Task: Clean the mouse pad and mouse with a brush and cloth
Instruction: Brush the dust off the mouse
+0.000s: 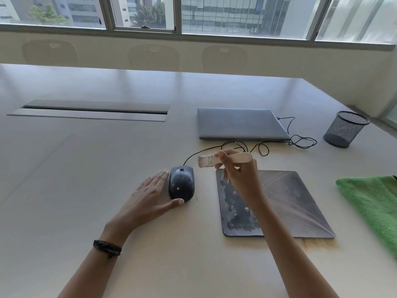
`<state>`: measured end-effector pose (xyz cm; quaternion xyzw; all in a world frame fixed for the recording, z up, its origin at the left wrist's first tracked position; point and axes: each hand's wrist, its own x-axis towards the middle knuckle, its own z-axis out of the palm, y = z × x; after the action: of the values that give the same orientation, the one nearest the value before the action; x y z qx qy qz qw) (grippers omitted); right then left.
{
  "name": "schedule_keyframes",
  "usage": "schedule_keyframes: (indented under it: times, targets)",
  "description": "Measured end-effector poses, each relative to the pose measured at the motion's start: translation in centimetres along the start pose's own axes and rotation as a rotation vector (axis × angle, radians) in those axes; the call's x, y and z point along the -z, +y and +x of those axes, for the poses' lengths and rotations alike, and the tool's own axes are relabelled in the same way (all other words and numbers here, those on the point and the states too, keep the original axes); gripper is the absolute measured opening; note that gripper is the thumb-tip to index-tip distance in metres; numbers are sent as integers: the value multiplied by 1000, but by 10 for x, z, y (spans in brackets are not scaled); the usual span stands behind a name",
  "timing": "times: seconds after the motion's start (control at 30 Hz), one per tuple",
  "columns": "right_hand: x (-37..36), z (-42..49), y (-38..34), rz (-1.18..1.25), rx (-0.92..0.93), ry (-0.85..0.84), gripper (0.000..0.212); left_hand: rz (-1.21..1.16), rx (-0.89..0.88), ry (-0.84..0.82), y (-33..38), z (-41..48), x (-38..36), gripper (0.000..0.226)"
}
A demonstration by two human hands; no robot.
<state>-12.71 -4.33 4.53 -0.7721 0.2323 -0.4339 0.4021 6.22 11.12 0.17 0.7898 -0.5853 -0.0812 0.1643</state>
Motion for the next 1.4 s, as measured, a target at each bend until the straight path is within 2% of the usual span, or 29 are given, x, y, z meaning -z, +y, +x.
schedule_keyframes:
  times: [0.2, 0.4, 0.5, 0.7, 0.97, 1.23, 1.4]
  targets:
    - [20, 3, -6, 95, -14, 195, 16, -69, 36, 65, 4, 2, 4, 90]
    - [54, 3, -8, 43, 25, 208, 16, -65, 2, 270, 29, 8, 15, 73]
    - [82, 1, -4, -15, 37, 215, 12, -54, -75, 299, 57, 21, 15, 67]
    - [139, -4, 14, -91, -3, 276, 11, -3, -255, 242, 119, 64, 1, 51]
    - [218, -5, 35, -183, -57, 353, 13, -2, -388, 134, 207, 128, -31, 50]
    - [302, 11, 52, -254, -126, 451, 12, 10, -390, -94, 272, 181, -66, 49]
    - [345, 36, 74, -294, -167, 559, 13, 53, -411, -163, 306, 201, -87, 48]
